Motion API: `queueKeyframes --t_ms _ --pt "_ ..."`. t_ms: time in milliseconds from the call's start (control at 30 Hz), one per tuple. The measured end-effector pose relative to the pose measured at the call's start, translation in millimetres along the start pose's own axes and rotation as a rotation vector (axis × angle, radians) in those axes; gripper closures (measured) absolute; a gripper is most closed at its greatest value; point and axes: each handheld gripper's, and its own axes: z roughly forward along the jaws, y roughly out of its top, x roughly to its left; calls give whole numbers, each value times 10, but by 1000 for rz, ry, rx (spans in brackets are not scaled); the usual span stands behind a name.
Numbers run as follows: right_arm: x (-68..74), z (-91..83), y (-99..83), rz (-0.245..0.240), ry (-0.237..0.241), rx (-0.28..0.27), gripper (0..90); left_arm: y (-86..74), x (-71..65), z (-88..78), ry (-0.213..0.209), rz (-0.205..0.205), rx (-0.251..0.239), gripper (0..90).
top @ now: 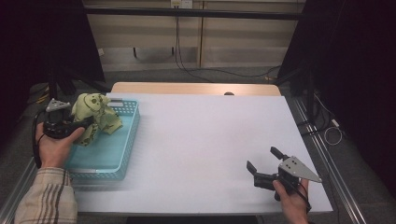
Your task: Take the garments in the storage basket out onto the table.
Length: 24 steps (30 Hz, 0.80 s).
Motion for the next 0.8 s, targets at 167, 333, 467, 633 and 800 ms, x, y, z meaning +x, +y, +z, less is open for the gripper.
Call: queueKeyframes --t_ms 167,333,467,633,800 --pt "0 9 1 -3 2 0 3 -48 -6 -108 -2 -20 -67 528" --pt "5 14 1 -1 7 0 3 -77 -26 -201 -13 -27 -139 528" --pt "9 14 3 -2 3 1 3 -98 -85 -251 2 -26 -156 528" --pt "10 8 5 -5 12 -5 3 -111 -82 -301 -21 -36 -215 528" --pt "19 3 9 -9 2 -9 3 -114 -89 -359 -17 -52 -261 525"
